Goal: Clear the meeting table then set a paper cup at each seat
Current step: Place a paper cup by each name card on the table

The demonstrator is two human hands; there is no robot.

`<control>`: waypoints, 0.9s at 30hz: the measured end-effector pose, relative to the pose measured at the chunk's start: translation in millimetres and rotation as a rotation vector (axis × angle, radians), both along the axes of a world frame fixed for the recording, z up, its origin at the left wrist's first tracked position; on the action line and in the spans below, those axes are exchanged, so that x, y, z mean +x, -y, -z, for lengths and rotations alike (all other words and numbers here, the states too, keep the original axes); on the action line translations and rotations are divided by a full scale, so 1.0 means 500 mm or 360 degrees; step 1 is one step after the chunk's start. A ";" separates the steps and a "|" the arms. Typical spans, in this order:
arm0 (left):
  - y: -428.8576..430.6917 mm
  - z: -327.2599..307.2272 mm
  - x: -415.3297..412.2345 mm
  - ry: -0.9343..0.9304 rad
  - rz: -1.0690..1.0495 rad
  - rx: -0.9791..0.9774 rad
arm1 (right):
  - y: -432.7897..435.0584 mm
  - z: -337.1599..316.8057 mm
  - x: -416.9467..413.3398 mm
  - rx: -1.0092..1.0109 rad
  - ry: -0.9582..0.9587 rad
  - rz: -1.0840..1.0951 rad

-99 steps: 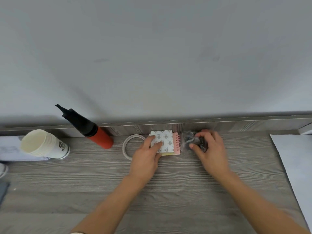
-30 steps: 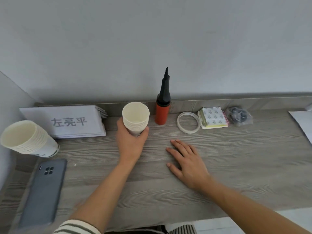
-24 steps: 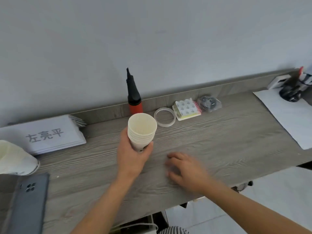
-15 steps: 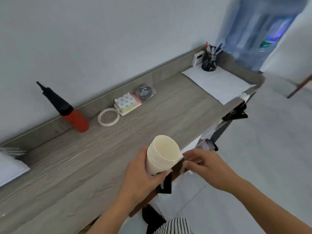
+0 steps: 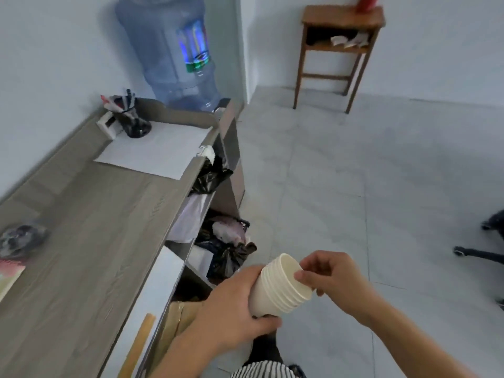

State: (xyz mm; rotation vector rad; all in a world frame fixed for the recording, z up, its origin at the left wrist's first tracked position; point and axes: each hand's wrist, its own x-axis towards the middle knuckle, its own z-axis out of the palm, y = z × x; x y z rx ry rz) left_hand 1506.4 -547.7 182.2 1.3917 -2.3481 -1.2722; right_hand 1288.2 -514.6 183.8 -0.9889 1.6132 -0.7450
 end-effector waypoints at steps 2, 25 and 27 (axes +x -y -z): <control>0.057 0.002 -0.056 -0.0003 0.0170 0.0026 | 0.011 0.005 -0.046 0.0006 0.0008 0.0180; 0.130 0.002 -0.913 -0.0011 0.1598 0.0203 | -0.288 -0.014 -0.621 -0.0313 0.0186 0.2220; 0.104 -0.001 -0.990 -0.0010 0.1543 0.0250 | -0.342 -0.016 -0.691 -0.0346 0.0164 0.2390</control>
